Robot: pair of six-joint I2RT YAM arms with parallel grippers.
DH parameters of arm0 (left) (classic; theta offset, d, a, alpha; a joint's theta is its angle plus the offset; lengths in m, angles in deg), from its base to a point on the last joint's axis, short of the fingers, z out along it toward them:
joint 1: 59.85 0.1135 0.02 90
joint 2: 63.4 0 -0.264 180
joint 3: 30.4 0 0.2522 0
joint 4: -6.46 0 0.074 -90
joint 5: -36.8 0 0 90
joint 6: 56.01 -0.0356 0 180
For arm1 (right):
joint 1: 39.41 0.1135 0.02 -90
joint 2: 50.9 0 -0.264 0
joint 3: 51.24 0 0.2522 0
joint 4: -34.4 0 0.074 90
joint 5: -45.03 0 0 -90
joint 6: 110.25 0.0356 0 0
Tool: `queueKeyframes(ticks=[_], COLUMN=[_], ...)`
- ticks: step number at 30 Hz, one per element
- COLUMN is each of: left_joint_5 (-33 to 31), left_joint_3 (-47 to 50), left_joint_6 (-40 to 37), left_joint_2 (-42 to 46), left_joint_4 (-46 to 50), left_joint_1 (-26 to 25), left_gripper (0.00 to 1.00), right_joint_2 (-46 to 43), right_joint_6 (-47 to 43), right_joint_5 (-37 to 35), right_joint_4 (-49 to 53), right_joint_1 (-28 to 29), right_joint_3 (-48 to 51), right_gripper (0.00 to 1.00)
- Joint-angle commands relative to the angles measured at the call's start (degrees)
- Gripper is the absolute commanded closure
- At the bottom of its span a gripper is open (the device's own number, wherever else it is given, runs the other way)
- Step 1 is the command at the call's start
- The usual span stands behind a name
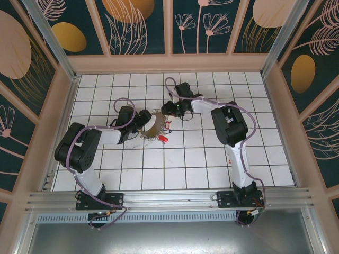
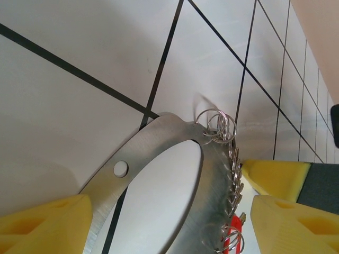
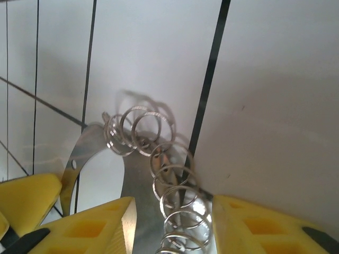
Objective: Put the keys on the keyring
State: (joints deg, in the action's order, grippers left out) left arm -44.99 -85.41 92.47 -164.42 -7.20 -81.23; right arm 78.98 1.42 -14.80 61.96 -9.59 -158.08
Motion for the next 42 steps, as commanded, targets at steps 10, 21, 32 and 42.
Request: queueKeyframes(ticks=[10,21,32,42], left_joint_5=[6.45,5.81,3.52,-2.15], left_joint_3=[0.61,1.24,0.65,-0.96], left_joint_6=[0.3,0.06,-0.94,-4.1], left_joint_2=[-4.81,-3.47,-0.85,4.88], left_joint_4=[-0.09,-0.53,1.82,5.21], left_joint_1=[-1.35,-1.37,-1.36,-1.29], left_gripper=[0.22,0.22,0.2,0.11], right_joint_2=[1.04,-1.69,-4.93,-13.01], right_joint_6=[2.45,4.42,6.93,6.0], right_joint_5=[7.79,9.05,12.26,14.04], right_joint_4=[-1.97,-7.77,-14.34,-17.31], right_joint_1=[0.61,-1.56,-3.45,-7.24], right_joint_3=[1.37,5.54,10.01,15.48], right_gripper=[0.61,0.8,0.99,1.0])
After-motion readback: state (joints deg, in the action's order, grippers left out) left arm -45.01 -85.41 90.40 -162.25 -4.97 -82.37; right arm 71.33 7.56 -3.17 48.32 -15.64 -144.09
